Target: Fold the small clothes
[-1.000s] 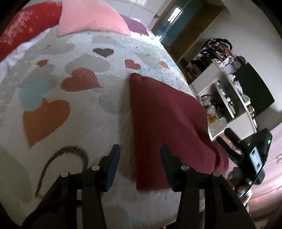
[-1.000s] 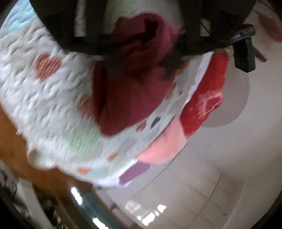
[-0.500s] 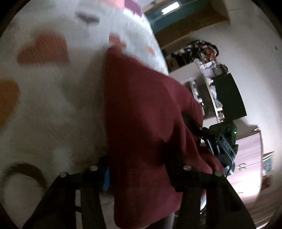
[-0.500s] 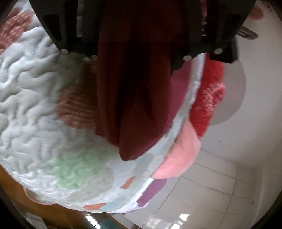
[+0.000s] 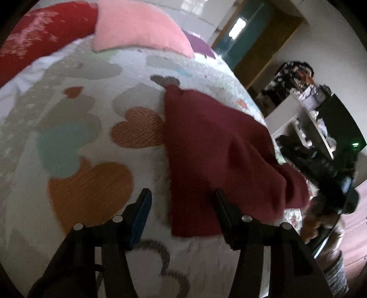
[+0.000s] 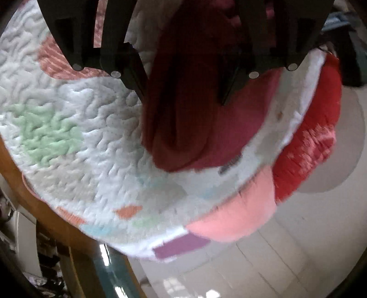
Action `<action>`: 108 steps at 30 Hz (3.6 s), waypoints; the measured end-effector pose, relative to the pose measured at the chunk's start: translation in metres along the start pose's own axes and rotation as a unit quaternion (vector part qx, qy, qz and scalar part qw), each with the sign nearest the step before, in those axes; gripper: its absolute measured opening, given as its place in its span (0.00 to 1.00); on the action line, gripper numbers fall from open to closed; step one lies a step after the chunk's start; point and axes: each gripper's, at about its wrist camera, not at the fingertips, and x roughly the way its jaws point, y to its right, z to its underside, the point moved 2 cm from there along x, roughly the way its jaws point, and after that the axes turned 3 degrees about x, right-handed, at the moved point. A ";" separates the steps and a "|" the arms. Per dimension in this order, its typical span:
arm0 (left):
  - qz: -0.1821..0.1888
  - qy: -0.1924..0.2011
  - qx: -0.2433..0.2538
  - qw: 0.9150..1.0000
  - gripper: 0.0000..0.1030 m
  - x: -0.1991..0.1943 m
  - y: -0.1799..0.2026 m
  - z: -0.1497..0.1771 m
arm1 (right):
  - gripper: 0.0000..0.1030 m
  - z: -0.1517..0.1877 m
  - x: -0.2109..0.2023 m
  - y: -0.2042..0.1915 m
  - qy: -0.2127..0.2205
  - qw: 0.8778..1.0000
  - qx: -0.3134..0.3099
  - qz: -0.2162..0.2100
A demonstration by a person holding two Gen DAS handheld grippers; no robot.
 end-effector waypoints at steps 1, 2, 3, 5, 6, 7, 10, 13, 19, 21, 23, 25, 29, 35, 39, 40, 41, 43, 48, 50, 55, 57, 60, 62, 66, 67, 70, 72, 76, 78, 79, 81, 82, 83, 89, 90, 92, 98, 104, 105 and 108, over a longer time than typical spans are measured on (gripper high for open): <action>-0.006 0.010 0.002 1.000 0.52 -0.009 -0.001 0.007 | 0.56 -0.001 -0.016 -0.005 0.020 1.000 -0.010 0.006; -0.009 0.016 0.003 1.000 0.52 -0.018 -0.004 0.011 | 0.47 -0.002 -0.031 -0.011 0.037 0.999 -0.023 0.010; -0.016 0.026 0.003 1.000 0.52 -0.029 -0.003 0.019 | 0.45 -0.002 -0.050 -0.022 0.054 0.998 -0.036 -0.002; -0.027 0.039 -0.001 0.999 0.52 -0.043 -0.005 0.028 | 0.40 0.004 -0.074 -0.042 0.062 0.995 -0.054 -0.048; -0.032 0.046 -0.003 0.998 0.52 -0.052 -0.005 0.034 | 0.40 0.008 -0.078 -0.051 0.058 0.994 -0.067 -0.064; -0.037 0.054 -0.003 0.998 0.52 -0.061 -0.003 0.041 | 0.40 0.015 -0.081 -0.062 0.047 0.992 -0.084 -0.085; -0.067 0.086 0.020 0.994 0.54 -0.092 0.005 0.058 | 0.40 0.039 -0.064 -0.073 0.004 0.989 -0.111 -0.100; -0.113 0.123 0.054 0.984 0.65 -0.118 0.016 0.067 | 0.34 0.056 -0.027 -0.030 -0.023 0.998 -0.059 -0.031; -0.208 0.211 0.080 0.952 0.85 -0.170 0.039 0.082 | 0.45 0.073 -0.071 -0.016 0.015 0.998 0.006 -0.053; -0.220 0.227 0.081 0.945 0.91 -0.183 0.046 0.087 | 0.49 0.089 -0.099 -0.032 0.038 0.998 -0.019 -0.042; -0.226 0.234 0.079 0.943 1.00 -0.194 0.050 0.094 | 0.49 0.104 -0.118 -0.039 0.050 0.998 -0.031 -0.035; -0.237 0.232 0.075 0.940 1.00 -0.198 0.051 0.103 | 0.52 0.124 -0.140 -0.044 0.063 0.997 -0.046 -0.013; -0.240 0.213 0.067 0.945 1.00 -0.199 0.050 0.126 | 0.60 0.167 -0.169 -0.047 0.082 0.995 -0.058 0.009; -0.208 0.162 0.046 0.964 1.00 -0.191 0.050 0.149 | 0.65 0.213 -0.192 -0.052 0.070 0.994 -0.064 0.060; -0.197 0.163 0.056 0.965 1.00 -0.192 0.058 0.154 | 0.66 0.222 -0.198 -0.057 0.071 0.991 -0.083 0.082; -0.196 0.164 0.058 0.965 1.00 -0.192 0.059 0.154 | 0.69 0.224 -0.199 -0.059 0.073 0.990 -0.087 0.087; -0.195 0.163 0.060 0.965 1.00 -0.191 0.061 0.155 | 0.70 0.225 -0.200 -0.062 0.075 0.989 -0.091 0.094; -0.192 0.157 0.061 0.967 1.00 -0.188 0.062 0.156 | 0.70 0.230 -0.200 -0.066 0.081 0.986 -0.099 0.109; -0.194 0.146 0.063 0.968 1.00 -0.183 0.066 0.160 | 0.72 0.238 -0.201 -0.067 0.081 0.983 -0.106 0.124; -0.193 0.144 0.067 0.968 1.00 -0.183 0.068 0.161 | 0.75 0.239 -0.199 -0.065 0.075 0.983 -0.105 0.127; -0.192 0.133 0.075 0.970 1.00 -0.178 0.070 0.167 | 0.75 0.239 -0.200 -0.058 0.074 0.985 -0.086 0.131; -0.191 0.125 0.076 0.971 1.00 -0.175 0.070 0.168 | 0.76 0.241 -0.200 -0.058 0.076 0.985 -0.084 0.131; -0.187 0.116 0.075 0.973 1.00 -0.171 0.070 0.170 | 0.76 0.244 -0.197 -0.058 0.070 0.986 -0.084 0.129; -0.186 0.112 0.076 0.973 1.00 -0.168 0.070 0.171 | 0.76 0.246 -0.195 -0.058 0.066 0.986 -0.087 0.129; -0.181 0.104 0.076 0.975 1.00 -0.164 0.070 0.172 | 0.77 0.248 -0.192 -0.059 0.063 0.986 -0.090 0.128; -0.179 0.102 0.075 0.976 1.00 -0.163 0.070 0.173 | 0.77 0.248 -0.192 -0.059 0.063 0.986 -0.090 0.128; -0.176 0.097 0.073 0.977 1.00 -0.162 0.069 0.173 | 0.77 0.250 -0.190 -0.059 0.059 0.986 -0.090 0.129; -0.173 0.095 0.071 0.978 1.00 -0.161 0.068 0.173 | 0.77 0.250 -0.189 -0.060 0.057 0.986 -0.092 0.129; -0.166 0.087 0.064 0.980 1.00 -0.158 0.064 0.173 | 0.78 0.251 -0.188 -0.062 0.055 0.985 -0.097 0.130; -0.165 0.084 0.061 0.981 1.00 -0.157 0.064 0.174 | 0.79 0.251 -0.187 -0.063 0.055 0.985 -0.100 0.131; -0.163 0.081 0.059 0.982 1.00 -0.156 0.063 0.174 | 0.79 0.252 -0.187 -0.063 0.055 0.985 -0.100 0.132; -0.160 0.078 0.057 0.982 1.00 -0.155 0.062 0.174 | 0.79 0.252 -0.187 -0.063 0.055 0.984 -0.102 0.133; -0.159 0.077 0.056 0.983 1.00 -0.154 0.062 0.174 | 0.79 0.252 -0.187 -0.063 0.054 0.984 -0.102 0.133; -0.157 0.076 0.055 0.983 1.00 -0.154 0.062 0.174 | 0.79 0.252 -0.186 -0.063 0.053 0.984 -0.103 0.133; -0.151 0.071 0.054 0.985 1.00 -0.152 0.062 0.175 | 0.79 0.252 -0.185 -0.063 0.051 0.984 -0.103 0.134; -0.150 0.070 0.053 0.985 1.00 -0.151 0.061 0.175 | 0.79 0.252 -0.184 -0.063 0.051 0.984 -0.103 0.134; -0.148 0.068 0.053 0.985 1.00 -0.151 0.061 0.175 | 0.80 0.253 -0.184 -0.063 0.050 0.984 -0.104 0.134; -0.145 0.063 0.050 0.986 1.00 -0.148 0.060 0.175 | 0.80 0.254 -0.183 -0.063 0.049 0.984 -0.104 0.135; -0.145 0.063 0.050 0.986 1.00 -0.147 0.060 0.176 | 0.80 0.255 -0.181 -0.061 0.046 0.984 -0.104 0.137; -0.144 0.063 0.050 0.986 1.00 -0.147 0.060 0.176 | 0.81 0.255 -0.181 -0.061 0.046 0.984 -0.104 0.137; -0.143 0.063 0.051 0.986 1.00 -0.146 0.060 0.178 | 0.81 0.255 -0.181 -0.060 0.046 0.984 -0.105 0.137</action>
